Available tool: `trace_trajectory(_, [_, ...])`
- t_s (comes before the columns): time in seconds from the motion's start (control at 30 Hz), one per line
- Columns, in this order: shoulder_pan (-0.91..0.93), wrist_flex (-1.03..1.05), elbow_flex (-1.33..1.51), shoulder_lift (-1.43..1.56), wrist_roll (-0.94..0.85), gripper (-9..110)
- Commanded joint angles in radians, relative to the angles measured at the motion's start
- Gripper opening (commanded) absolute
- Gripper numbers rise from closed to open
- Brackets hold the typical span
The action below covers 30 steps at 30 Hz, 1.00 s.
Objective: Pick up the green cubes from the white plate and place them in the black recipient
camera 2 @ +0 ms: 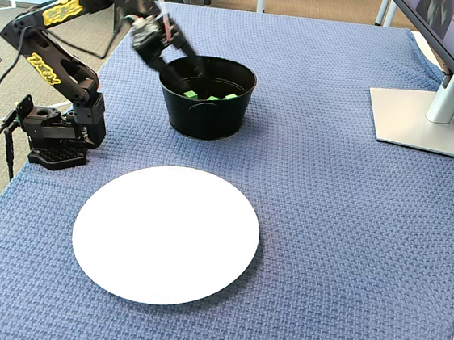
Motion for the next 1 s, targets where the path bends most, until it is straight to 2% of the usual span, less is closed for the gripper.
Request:
trace_trajectory(0.0, [0.074, -0.032, 0.195, 0.164, 0.049, 0])
trace_trajectory(0.17, [0.107, -0.012, 0.360, 0.339, 0.218, 0])
trace_trajectory(0.37, [0.124, 0.005, 0.512, 0.505, 0.275, 0])
trace_trajectory(0.7, [0.153, -0.018, 0.721, 0.652, 0.256, 0])
trace_trajectory(0.97, [0.149, -0.003, 0.741, 0.658, 0.241, 0])
